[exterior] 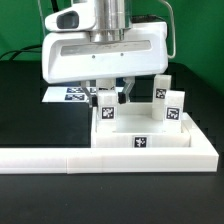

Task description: Assemble square table

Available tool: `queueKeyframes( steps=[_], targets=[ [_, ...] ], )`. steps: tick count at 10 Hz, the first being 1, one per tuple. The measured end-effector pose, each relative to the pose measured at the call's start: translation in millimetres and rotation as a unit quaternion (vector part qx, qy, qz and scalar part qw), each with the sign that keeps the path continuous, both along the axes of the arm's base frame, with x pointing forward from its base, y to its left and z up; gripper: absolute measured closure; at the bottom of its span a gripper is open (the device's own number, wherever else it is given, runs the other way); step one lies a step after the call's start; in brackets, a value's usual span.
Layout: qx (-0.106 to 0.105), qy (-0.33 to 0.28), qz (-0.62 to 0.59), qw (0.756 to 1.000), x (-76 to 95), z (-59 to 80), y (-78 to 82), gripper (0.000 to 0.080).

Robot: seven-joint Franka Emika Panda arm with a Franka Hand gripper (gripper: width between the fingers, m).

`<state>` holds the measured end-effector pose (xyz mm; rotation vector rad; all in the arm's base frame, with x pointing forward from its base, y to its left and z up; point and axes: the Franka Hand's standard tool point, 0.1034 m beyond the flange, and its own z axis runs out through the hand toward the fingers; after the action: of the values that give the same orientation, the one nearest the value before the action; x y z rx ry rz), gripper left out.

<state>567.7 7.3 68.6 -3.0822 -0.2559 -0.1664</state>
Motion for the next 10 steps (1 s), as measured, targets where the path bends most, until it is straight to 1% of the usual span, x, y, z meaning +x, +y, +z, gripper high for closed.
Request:
queueKeyframes(
  steps=[1,3,4,6,8,10],
  targets=[
    [0.001,0.001,-0.008,1.000,-0.1,-0.1,-0.2,0.0509],
    [0.002,0.001,-0.020,1.000,-0.3,-0.2,-0.4,0.0509],
    [0.004,0.002,-0.045,0.999,-1.7,-1.2,-1.0,0.0509],
    [0.021,0.001,-0.168,0.986,-1.0,-1.1,0.1,0.0509],
    [0.033,-0.006,-0.270,0.962,-1.3,-0.9,1.3,0.0509],
    [0.047,-0.003,-0.390,0.920,-1.1,-0.7,3.0,0.0509]
  ],
)
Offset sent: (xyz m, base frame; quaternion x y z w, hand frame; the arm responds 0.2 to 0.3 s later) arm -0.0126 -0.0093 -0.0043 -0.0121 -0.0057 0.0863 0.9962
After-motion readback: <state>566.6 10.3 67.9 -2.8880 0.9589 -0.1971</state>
